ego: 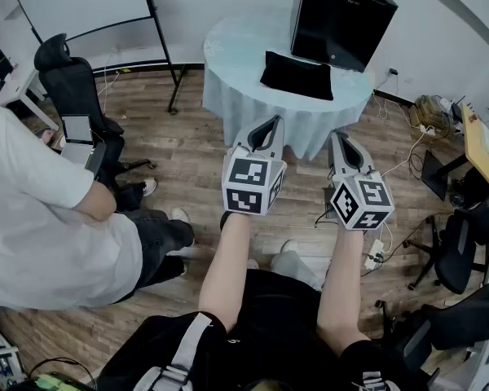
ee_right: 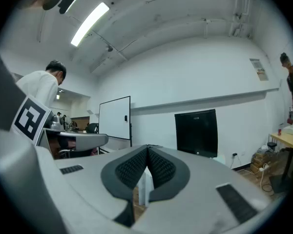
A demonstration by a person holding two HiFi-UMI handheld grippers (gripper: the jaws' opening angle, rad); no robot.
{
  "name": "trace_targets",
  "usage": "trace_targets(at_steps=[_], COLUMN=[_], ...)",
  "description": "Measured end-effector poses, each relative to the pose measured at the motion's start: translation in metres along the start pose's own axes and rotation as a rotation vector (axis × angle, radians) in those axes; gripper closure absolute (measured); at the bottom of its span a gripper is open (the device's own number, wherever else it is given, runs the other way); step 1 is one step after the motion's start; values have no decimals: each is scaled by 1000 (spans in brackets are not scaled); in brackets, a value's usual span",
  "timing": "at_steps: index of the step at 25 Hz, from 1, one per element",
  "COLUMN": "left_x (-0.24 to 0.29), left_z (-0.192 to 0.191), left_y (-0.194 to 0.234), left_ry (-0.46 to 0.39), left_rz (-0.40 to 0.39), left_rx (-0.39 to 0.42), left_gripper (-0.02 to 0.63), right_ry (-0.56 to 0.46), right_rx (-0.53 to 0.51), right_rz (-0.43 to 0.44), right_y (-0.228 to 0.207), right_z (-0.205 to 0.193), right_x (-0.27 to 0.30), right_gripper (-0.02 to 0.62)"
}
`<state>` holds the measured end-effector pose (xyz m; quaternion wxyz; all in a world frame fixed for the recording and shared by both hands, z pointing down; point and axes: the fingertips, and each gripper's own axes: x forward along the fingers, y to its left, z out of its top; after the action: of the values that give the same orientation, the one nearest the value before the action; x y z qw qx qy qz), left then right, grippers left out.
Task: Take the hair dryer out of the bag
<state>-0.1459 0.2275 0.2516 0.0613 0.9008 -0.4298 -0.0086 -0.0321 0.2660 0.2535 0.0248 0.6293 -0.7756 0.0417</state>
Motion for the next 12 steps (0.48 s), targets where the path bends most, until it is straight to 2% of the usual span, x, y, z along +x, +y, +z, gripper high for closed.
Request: trace_targets(at_steps=[12], left_x=[-3], left_z=[8], left_y=[18], left_ry=[-17], left_rz=[15], left_rx=[-12], left_gripper=[594], right_ry=[-38], right_rx=[2], right_rz=[13], right_y=[11], right_z=[12], right_x=[13], right_gripper=[594])
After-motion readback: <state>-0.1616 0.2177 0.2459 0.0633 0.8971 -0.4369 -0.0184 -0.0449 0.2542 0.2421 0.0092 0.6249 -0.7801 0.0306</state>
